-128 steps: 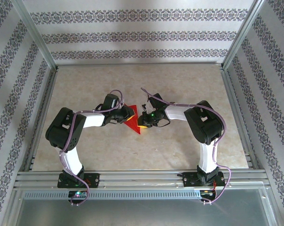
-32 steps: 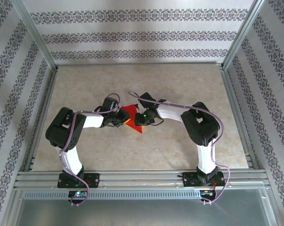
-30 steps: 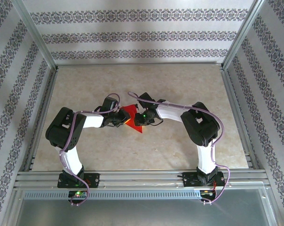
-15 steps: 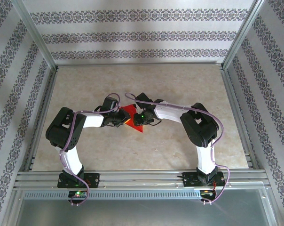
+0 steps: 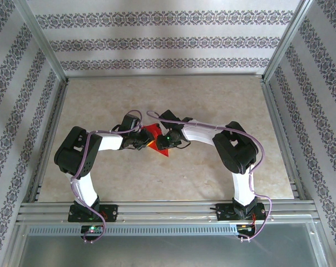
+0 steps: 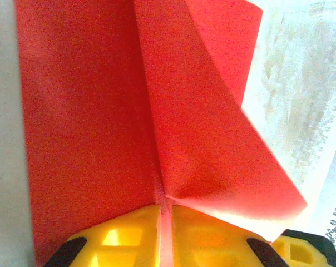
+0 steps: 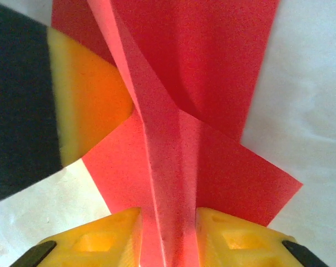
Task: Fold a paper plane with a square sheet of paper (pick it up from the middle)
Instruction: Fourth fold the wing at the center of the table.
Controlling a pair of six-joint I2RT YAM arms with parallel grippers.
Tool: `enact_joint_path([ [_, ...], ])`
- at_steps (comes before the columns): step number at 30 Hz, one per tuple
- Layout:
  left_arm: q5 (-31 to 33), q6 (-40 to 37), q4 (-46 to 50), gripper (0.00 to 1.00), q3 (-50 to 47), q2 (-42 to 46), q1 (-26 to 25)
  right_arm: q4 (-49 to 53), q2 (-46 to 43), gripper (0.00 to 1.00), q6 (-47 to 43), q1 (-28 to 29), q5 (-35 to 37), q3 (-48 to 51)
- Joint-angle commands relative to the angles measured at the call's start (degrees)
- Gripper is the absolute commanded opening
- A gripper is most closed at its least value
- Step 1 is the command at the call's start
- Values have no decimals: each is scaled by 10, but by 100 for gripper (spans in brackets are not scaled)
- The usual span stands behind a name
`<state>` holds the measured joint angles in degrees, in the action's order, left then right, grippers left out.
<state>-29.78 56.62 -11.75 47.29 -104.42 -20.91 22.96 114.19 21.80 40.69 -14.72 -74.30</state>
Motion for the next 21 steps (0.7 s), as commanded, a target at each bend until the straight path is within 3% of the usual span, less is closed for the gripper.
enact_joint_path([
  [1, 18, 2, 50, 14, 1, -20, 0, 9, 14, 28, -16, 7, -20, -15],
  [10, 19, 1, 52, 13, 1, -18, 0, -7, 7, 14, -17, -3, -33, -7],
  [21, 22, -2, 60, 14, 4, -9, 1, -57, 2, 9, 9, -34, -116, 26],
])
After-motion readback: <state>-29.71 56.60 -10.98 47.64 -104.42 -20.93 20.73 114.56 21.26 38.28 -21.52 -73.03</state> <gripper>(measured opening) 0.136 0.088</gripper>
